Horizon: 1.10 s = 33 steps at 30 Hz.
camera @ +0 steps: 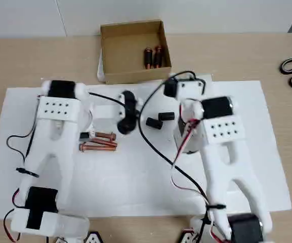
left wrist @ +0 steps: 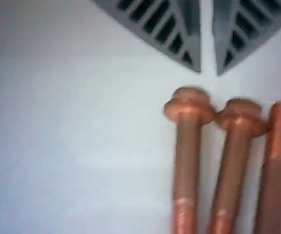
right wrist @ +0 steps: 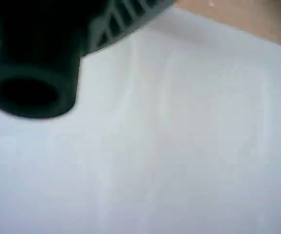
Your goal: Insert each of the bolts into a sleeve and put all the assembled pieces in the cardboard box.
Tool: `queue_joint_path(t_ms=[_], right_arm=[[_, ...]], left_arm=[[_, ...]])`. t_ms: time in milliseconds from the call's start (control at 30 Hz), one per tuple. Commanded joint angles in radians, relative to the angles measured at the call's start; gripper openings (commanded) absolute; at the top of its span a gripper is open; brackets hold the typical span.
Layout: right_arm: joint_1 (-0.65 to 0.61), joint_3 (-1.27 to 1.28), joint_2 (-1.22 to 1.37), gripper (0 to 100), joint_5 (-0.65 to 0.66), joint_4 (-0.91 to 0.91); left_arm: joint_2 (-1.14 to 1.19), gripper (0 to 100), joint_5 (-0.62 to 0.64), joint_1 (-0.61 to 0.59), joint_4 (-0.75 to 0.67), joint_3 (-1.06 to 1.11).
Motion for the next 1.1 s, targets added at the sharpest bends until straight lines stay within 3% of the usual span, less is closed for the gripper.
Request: queue_joint_path(t_ms=[0,267,667,1067], right_arm=[[0.025,0.083,-0.096,0.4,0.009,-0.047],[0.041,0.242,-0.22,0.4,0.009,-0.074],[0.217,0.262,-0.374,0.4,0.015,-0.067],[0.298,0.336,-0.519,0.4,0.015,-0.074]], left_arm=[[-0.043,1,-0.158,0.032,0.018,0.004],[0.028,1,-0.152,0.048,-0.075,0.005],[0.078,1,-0.138,0.054,-0.178,-0.005],[0.224,1,-0.089,0.057,-0.198,-0.007]])
